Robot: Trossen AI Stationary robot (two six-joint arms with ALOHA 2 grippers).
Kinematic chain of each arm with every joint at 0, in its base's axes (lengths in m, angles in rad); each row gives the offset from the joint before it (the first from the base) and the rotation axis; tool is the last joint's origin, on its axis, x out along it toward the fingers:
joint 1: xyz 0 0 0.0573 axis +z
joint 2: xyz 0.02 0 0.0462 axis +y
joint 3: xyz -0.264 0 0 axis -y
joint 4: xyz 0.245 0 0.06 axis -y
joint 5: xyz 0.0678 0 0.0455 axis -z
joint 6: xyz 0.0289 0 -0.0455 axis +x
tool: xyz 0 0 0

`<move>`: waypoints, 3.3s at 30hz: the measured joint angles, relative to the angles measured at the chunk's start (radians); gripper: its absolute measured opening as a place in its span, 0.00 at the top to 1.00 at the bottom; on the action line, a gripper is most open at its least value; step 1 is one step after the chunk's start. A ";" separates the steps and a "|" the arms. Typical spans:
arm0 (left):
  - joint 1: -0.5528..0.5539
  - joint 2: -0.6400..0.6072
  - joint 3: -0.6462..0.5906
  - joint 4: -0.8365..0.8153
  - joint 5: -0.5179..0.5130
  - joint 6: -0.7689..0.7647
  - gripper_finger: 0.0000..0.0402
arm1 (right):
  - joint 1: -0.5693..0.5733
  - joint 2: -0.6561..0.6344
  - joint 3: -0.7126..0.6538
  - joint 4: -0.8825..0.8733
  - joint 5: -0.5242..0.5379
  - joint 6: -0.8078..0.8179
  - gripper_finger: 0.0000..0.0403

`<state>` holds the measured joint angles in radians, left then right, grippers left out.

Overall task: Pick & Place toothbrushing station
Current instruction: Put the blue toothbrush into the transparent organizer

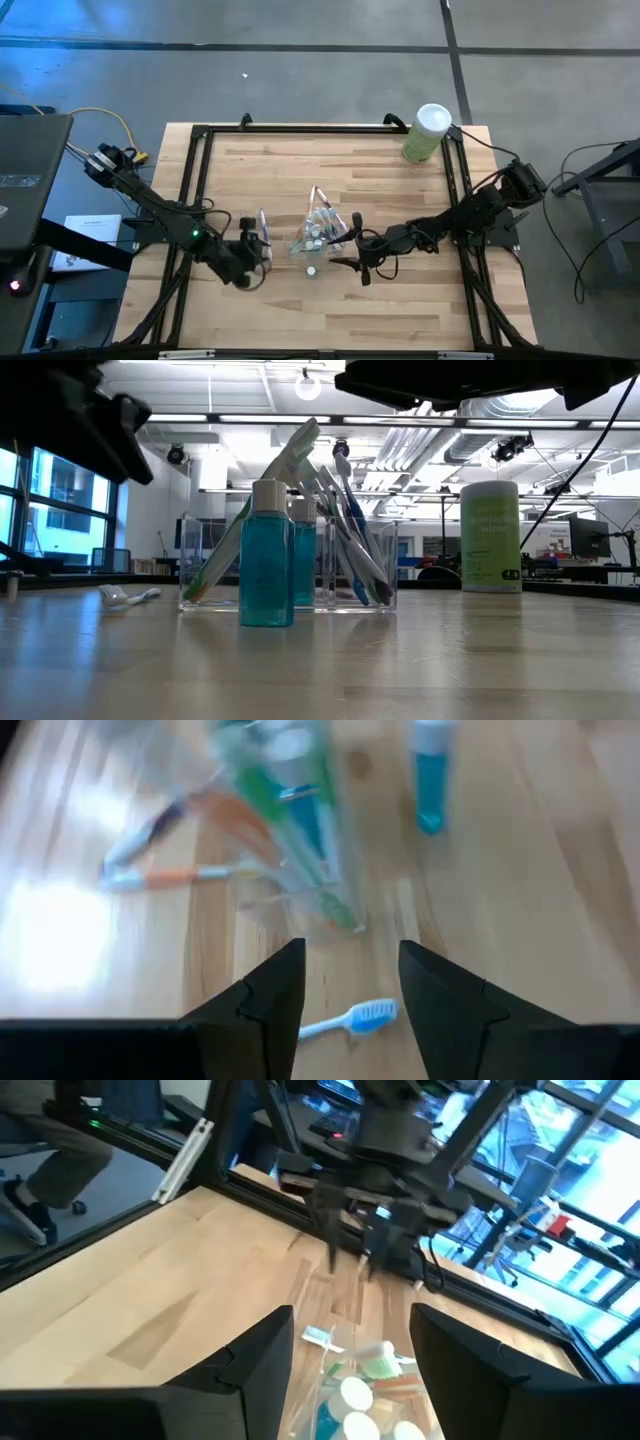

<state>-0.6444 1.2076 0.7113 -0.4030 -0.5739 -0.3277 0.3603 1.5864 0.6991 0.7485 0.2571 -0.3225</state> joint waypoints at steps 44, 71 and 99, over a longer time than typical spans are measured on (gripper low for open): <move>0.112 0.294 0.000 -0.039 0.201 0.485 0.61 | 0.000 0.000 0.000 -0.003 0.006 0.095 0.52; 0.199 0.404 0.004 0.027 0.416 0.663 0.68 | -0.016 0.000 0.000 -0.004 0.002 0.146 0.52; 0.087 0.353 0.032 0.026 0.265 0.593 0.96 | -0.013 -0.001 0.000 -0.022 -0.005 0.177 0.52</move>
<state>-0.5570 1.5610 0.7430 -0.3768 -0.3087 0.2655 0.3470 1.5856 0.6987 0.7269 0.2520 -0.1456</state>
